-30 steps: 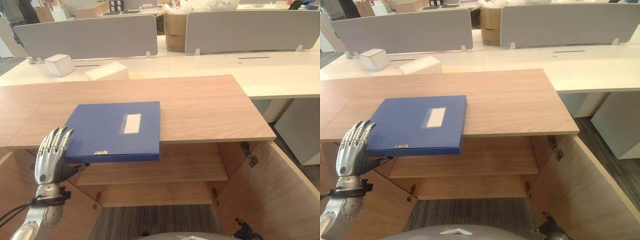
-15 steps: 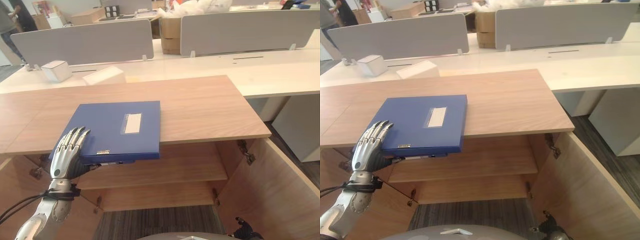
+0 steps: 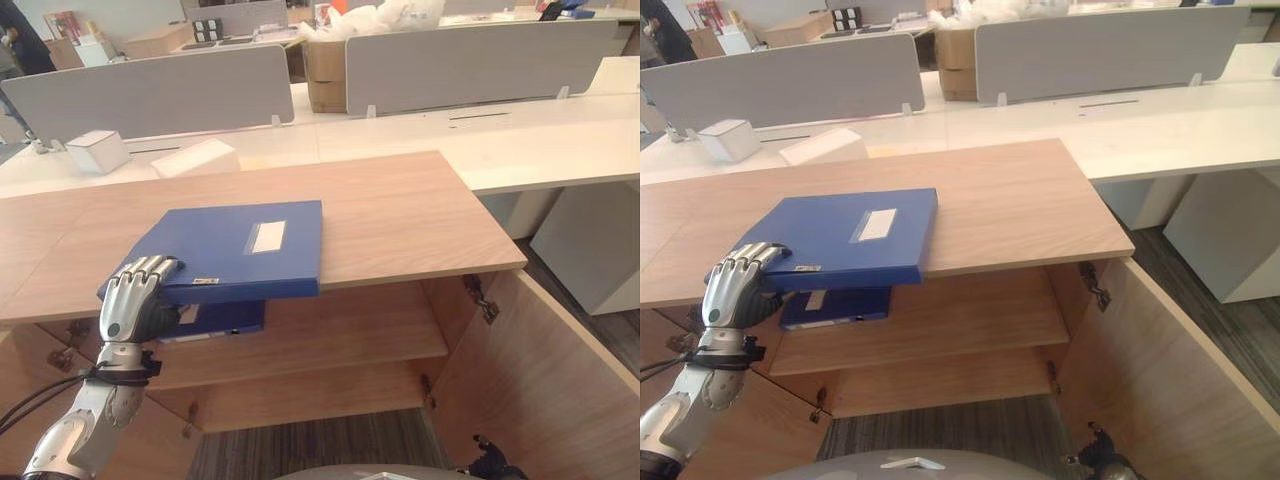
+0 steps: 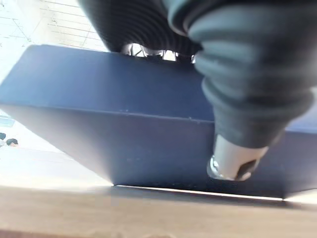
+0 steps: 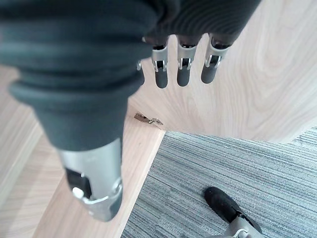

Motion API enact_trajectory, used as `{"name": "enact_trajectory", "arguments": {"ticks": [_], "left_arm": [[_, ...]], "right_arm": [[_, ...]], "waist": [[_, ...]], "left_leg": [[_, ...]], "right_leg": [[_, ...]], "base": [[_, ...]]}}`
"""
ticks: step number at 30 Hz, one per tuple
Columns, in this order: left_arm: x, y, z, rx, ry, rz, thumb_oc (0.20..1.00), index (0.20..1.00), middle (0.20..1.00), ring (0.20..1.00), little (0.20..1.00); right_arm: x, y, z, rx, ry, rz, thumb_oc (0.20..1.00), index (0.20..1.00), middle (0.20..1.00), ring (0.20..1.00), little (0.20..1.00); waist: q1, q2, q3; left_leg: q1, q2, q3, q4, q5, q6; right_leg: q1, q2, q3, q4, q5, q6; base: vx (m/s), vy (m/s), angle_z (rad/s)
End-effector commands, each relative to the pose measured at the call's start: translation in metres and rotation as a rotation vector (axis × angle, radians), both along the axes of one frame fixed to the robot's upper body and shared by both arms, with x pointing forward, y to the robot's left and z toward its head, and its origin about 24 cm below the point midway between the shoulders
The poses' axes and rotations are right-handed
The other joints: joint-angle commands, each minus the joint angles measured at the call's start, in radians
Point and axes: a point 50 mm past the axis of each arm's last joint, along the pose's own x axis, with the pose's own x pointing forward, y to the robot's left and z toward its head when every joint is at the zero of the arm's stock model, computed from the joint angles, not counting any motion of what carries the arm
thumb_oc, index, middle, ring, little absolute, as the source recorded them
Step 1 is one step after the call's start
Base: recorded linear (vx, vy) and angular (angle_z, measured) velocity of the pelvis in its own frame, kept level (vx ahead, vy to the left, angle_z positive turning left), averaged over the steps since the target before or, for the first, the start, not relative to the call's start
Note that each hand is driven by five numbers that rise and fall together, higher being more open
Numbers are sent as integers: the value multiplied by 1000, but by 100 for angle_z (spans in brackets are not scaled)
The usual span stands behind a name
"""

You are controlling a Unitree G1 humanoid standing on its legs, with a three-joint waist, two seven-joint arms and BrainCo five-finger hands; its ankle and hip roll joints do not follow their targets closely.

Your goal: Put the empty folder in the office cabinet

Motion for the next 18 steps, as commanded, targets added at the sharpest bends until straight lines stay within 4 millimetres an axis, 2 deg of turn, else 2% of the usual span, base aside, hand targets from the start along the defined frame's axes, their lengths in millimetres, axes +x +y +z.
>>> {"name": "enact_trajectory", "arguments": {"ticks": [1, 4, 8, 9, 15, 16, 18], "left_arm": [[5, 10, 29, 10, -85, -12, 200, 200, 200, 200, 200], [5, 8, 43, -37, -149, -27, 200, 200, 200, 200, 200], [8, 1, 71, -132, -274, -76, 200, 200, 200, 200, 200], [9, -4, 81, -213, -318, -112, 200, 200, 200, 200, 200], [8, -4, 82, -217, -316, -112, 200, 200, 200, 200, 200], [9, -16, 105, -495, -406, -247, 200, 200, 200, 200, 200], [7, -22, 120, -652, -435, -358, 200, 200, 200, 200, 200]], "right_arm": [[26, 4, 5, 0, -82, -2, 1000, 1000, 1000, 1000, 1000], [26, 4, 5, 2, -81, 4, 1000, 1000, 1000, 1000, 1000], [28, 4, 6, 7, -94, 20, 1000, 1000, 1000, 1000, 1000], [32, 5, 8, 11, -109, 31, 1000, 1000, 1000, 1000, 1000], [32, 5, 8, 10, -110, 31, 1000, 1000, 1000, 1000, 1000], [52, 4, 19, 35, -200, 55, 1000, 1000, 1000, 1000, 1000], [64, 5, 27, 54, -253, 87, 1000, 1000, 1000, 1000, 1000]], "waist": [[-1, -43, -2], [-1, -45, -1], [-2, -48, -2], [-2, -50, -3], [-2, -49, -2], [-6, -55, 6], [-7, -60, 2]], "left_leg": [[6, 81, -31, 0, -36, -61], [5, 79, -32, 0, -36, -61], [4, 76, -31, 0, -37, -60], [3, 76, -30, 0, -37, -60], [3, 75, -30, 0, -37, -60], [-3, 70, -27, 0, -22, -53], [4, 68, -27, 0, -40, -53]], "right_leg": [[15, -104, 1, 4, -2, 92], [15, -105, 2, 4, -1, 93], [13, -108, 2, 4, 1, 95], [12, -109, 2, 4, 2, 95], [12, -109, 3, 4, 2, 95], [1, -114, 6, 4, 24, 96], [3, -118, 11, 4, 14, 102]], "base": [[0, 0, 0], [0, 0, 0], [0, 0, 0], [0, 0, 0], [-12, 6, 0], [-39, 60, -2], [-10, 54, -8]]}}
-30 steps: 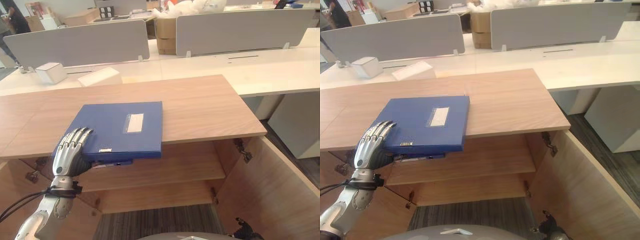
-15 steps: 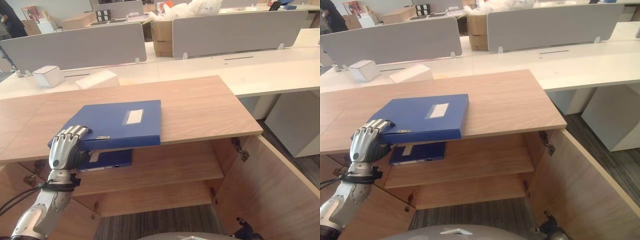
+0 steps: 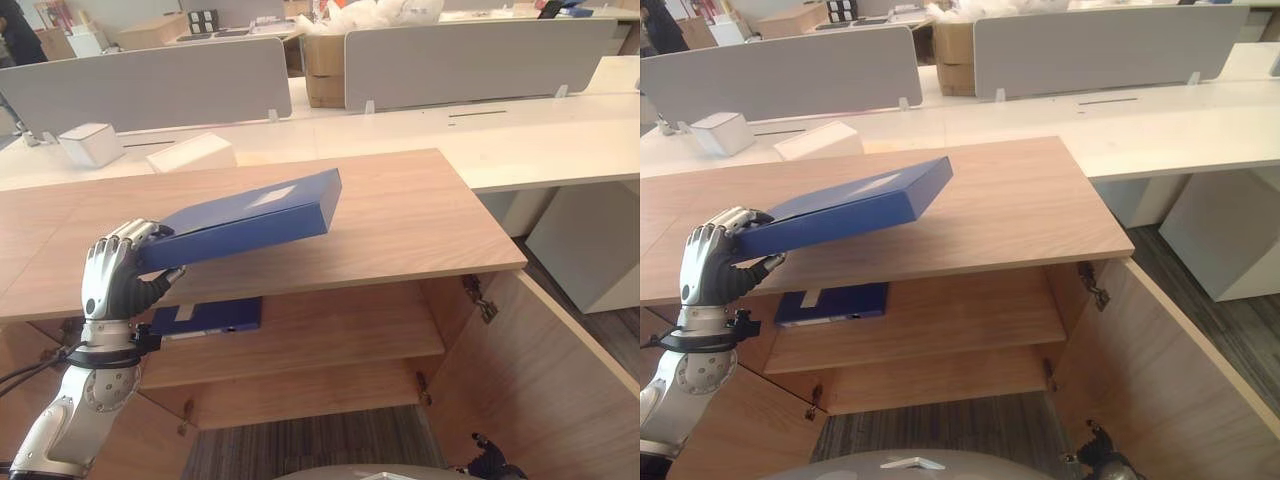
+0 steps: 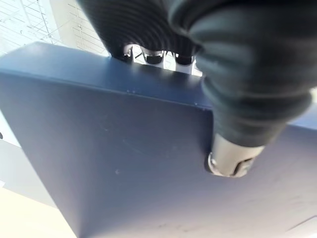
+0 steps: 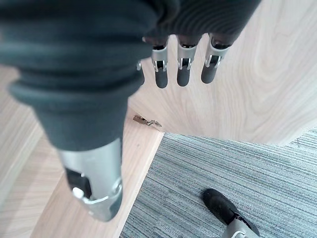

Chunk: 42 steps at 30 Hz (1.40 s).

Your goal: Put the empty folder in the office cabinet

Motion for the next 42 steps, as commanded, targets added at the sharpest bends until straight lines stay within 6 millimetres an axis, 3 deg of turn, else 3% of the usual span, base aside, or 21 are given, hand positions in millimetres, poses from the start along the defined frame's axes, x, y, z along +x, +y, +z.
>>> {"name": "enact_trajectory", "arguments": {"ticks": [1, 7, 12, 15, 18, 19, 21, 30, 33, 34, 35, 37, 42], "left_arm": [[2, -5, 60, -285, -258, -228, 200, 200, 200, 200, 200], [4, -11, 72, -507, -286, -393, 200, 200, 200, 200, 200], [5, -22, 69, -668, -250, -534, 200, 200, 200, 200, 200], [8, -36, 59, -850, -174, -693, 200, 200, 200, 200, 200], [9, -37, 54, -904, -142, -722, 200, 200, 200, 200, 200], [11, -42, 44, -976, -71, -786, 200, 200, 200, 200, 200], [11, -44, 42, -986, -43, -807, 200, 200, 200, 200, 200], [8, -39, 34, -996, 60, -875, 200, 200, 200, 200, 200], [7, -39, 35, -993, 57, -881, 200, 200, 200, 200, 200], [4, -34, 35, -998, 47, -881, 200, 200, 200, 200, 200], [4, -34, 35, -998, 47, -881, 200, 200, 200, 200, 200], [1, -30, 37, -999, 26, -875, 200, 200, 200, 200, 200], [-3, -22, 36, -1019, -9, -846, 200, 200, 200, 200, 200]], "right_arm": [[53, 2, 21, 34, -183, 55, 1000, 1000, 1000, 1000, 1000], [68, 9, 34, 80, -258, 120, 1000, 1000, 1000, 1000, 1000], [72, 18, 41, 130, -294, 173, 1000, 1000, 1000, 1000, 1000], [81, 30, 58, 263, -362, 220, 1000, 1000, 1000, 1000, 1000], [84, 32, 65, 308, -385, 243, 1000, 1000, 1000, 1000, 1000], [94, 37, 88, 446, -454, 278, 1000, 1000, 1000, 1000, 1000], [96, 36, 96, 487, -467, 288, 1000, 1000, 1000, 1000, 1000], [116, 45, 186, 827, -601, 521, 1000, 1000, 1000, 1000, 1000], [116, 47, 193, 861, -602, 545, 1000, 1000, 1000, 1000, 1000], [115, 54, 220, 958, -625, 631, 1000, 1000, 1000, 1000, 1000], [115, 54, 220, 958, -625, 631, 1000, 1000, 1000, 1000, 1000], [116, 54, 242, 1017, -678, 658, 1000, 1000, 1000, 1000, 1000], [120, 49, 271, 1111, -848, 607, 1000, 1000, 1000, 1000, 1000]], "waist": [[-11, -50, -11], [-14, -64, -16], [-18, -79, -21], [-23, -98, -16], [-22, -103, -16], [-21, -115, -13], [-19, -119, -12], [-10, -151, -13], [-9, -154, -13], [-6, -162, -14], [-6, -162, -14], [-4, -168, -19], [-6, -171, -29]], "left_leg": [[13, 67, -33, -5, -41, -54], [18, 62, -22, -5, -47, -49], [26, 55, -11, -5, -57, -41], [33, 44, 3, -5, -64, -32], [35, 40, 8, -5, -67, -29], [39, 29, 16, -5, -71, -22], [41, 24, 20, -5, -74, -19], [41, -2, 38, -5, -78, -7], [40, -3, 38, -5, -77, -6], [38, -4, 40, -5, -76, -5], [38, -4, 40, -5, -76, -5], [36, -4, 40, -5, -75, -4], [35, -2, 44, -5, -77, -3]], "right_leg": [[14, -117, 6, 3, 10, 104], [7, -124, 18, 3, 17, 108], [6, -130, 31, 3, 23, 113], [-5, -142, 47, 5, 37, 122], [-8, -147, 51, 6, 41, 126], [-15, -159, 58, 8, 50, 136], [-18, -164, 64, 9, 54, 140], [-36, -194, 71, 15, 76, 163], [-37, -196, 71, 15, 77, 164], [-41, -201, 68, 16, 80, 168], [-41, -201, 68, 16, 80, 168], [-43, -203, 65, 16, 82, 170], [-44, -203, 64, 14, 83, 169]], "base": [[-14, 30, -13], [-11, 28, -6], [-8, 24, -2], [-41, 67, -12], [-25, 46, -14], [-38, 79, -1], [-25, 62, -5], [-16, 47, -9], [-6, 13, -6], [-5, 19, -7], [-4, 24, -3], [0, 0, 0], [4, 0, -1]]}}
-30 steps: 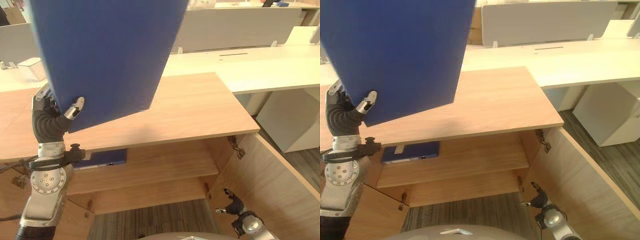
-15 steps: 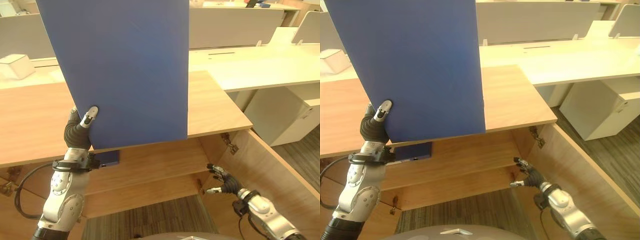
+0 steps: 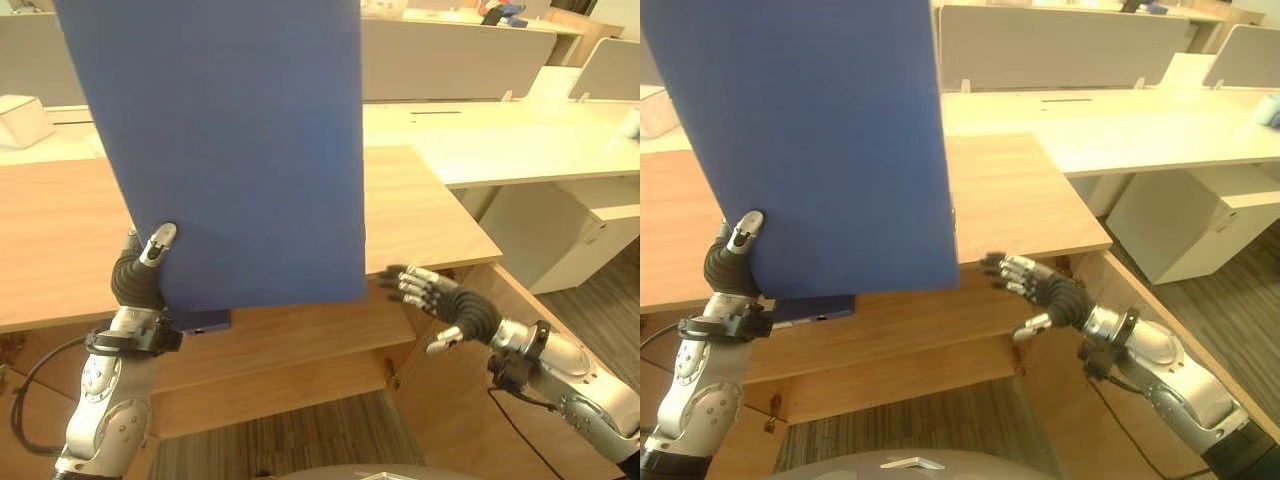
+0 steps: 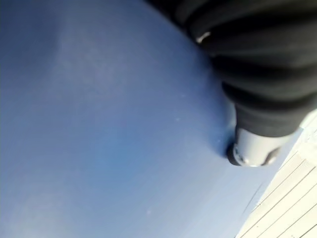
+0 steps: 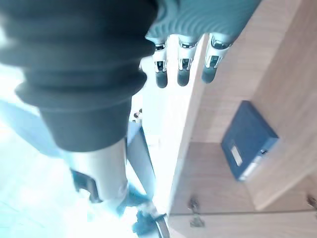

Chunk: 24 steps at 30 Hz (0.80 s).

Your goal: Put the empty folder in the office cabinet

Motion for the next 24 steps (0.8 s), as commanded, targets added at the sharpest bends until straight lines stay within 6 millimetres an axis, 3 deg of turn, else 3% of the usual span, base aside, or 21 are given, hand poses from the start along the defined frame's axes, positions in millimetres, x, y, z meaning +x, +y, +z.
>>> {"name": "enact_trajectory", "arguments": {"ticks": [1, 11, 13, 17, 24], "left_arm": [[0, 7, 25, 24, -137, -3, 200, 200, 200, 200, 200], [3, 2, 25, -4, -134, 0, 200, 200, 200, 200, 200], [4, -2, 28, -1, -141, -11, 200, 200, 200, 200, 200], [8, -6, 31, 18, -146, -19, 200, 200, 200, 200, 200], [13, -9, 34, 119, -123, -42, 200, 200, 200, 200, 200]], "right_arm": [[10, -5, 17, 146, -63, -57, 1000, 1000, 1000, 1000, 1000], [26, -16, 74, 407, -350, -250, 1000, 1000, 1000, 1000, 1000], [31, -23, 95, 458, -466, -328, 1000, 1000, 1000, 1000, 1000], [42, -29, 107, 423, -535, -423, 1000, 1000, 1000, 1000, 1000], [65, -5, 114, 271, -507, -345, 1000, 1000, 1000, 1000, 1000]], "waist": [[18, -39, -52], [14, -36, -70], [13, -35, -73], [15, -36, -73], [24, -38, -66]], "left_leg": [[-4, 40, -52, -9, -50, -35], [-3, 49, -55, -9, -54, -32], [-4, 50, -57, -9, -57, -31], [-3, 51, -58, -9, -58, -30], [-3, 56, -57, -9, -55, -35]], "right_leg": [[-30, -162, -25, 14, 58, 137], [-26, -153, -25, 14, 52, 127], [-25, -149, -25, 13, 51, 125], [-25, -146, -23, 12, 51, 121], [-27, -139, -17, 11, 53, 115]], "base": [[0, 0, 0], [0, 0, 0], [0, 0, 0], [0, 0, 0], [0, 0, 0]]}}
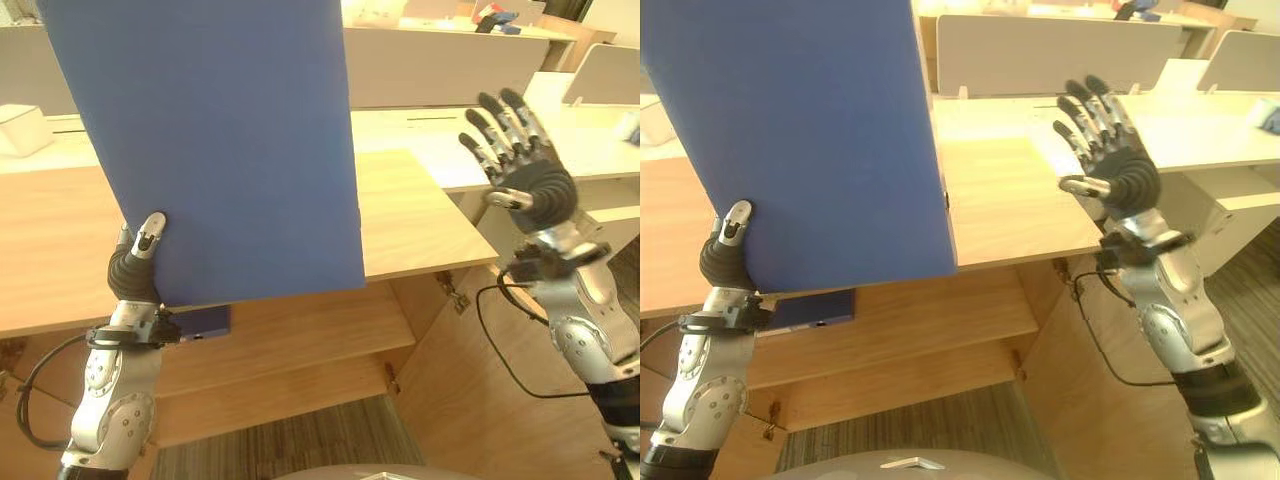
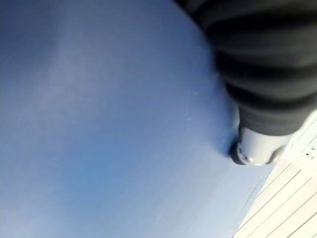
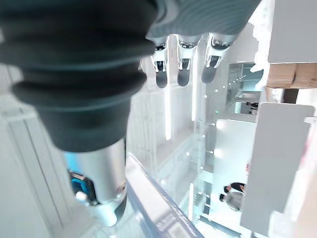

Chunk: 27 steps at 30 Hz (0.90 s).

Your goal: Put the empty folder in the office cabinet

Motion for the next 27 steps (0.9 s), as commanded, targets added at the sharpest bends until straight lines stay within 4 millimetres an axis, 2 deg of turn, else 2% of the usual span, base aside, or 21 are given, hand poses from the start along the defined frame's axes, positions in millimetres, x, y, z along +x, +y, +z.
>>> {"name": "enact_trajectory", "arguments": {"ticks": [1, 6, 13, 23, 27], "left_arm": [[4, -2, 27, 145, -112, -30, 200, 200, 200, 200, 200], [2, 2, 20, 247, -68, -5, 200, 200, 200, 200, 200], [2, 8, 11, 382, -17, 33, 200, 200, 200, 200, 200], [4, 11, 3, 442, 12, 62, 200, 200, 200, 200, 200], [8, 9, 2, 455, 11, 72, 200, 200, 200, 200, 200]], "right_arm": [[7, 5, 13, -42, -44, 2, 1000, 1000, 1000, 1000, 1000], [18, 18, 9, -136, 16, 40, 1000, 1000, 1000, 1000, 1000], [36, 29, 5, -147, 54, 24, 1000, 1000, 1000, 1000, 1000], [47, 43, -2, -153, 97, 40, 1000, 1000, 1000, 1000, 1000], [49, 59, -11, -138, 147, 86, 1000, 1000, 1000, 1000, 1000]], "waist": [[30, -39, -37], [40, -39, -32], [56, -34, -27], [65, -29, -24], [68, -25, -21]], "left_leg": [[1, 57, -57, -9, -53, -37], [1, 61, -58, -9, -49, -41], [-3, 62, -63, -9, -46, -42], [-5, 63, -69, -9, -46, -45], [-5, 65, -72, -9, -44, -47]], "right_leg": [[-23, -139, -18, 9, 48, 117], [-22, -137, -23, 9, 49, 116], [-20, -136, -25, 8, 48, 114], [-16, -134, -31, 5, 44, 109], [-14, -130, -33, 5, 42, 106]], "base": [[0, 0, 0], [0, 0, 0], [0, 0, 0], [4, -2, 1], [0, 0, 0]]}}
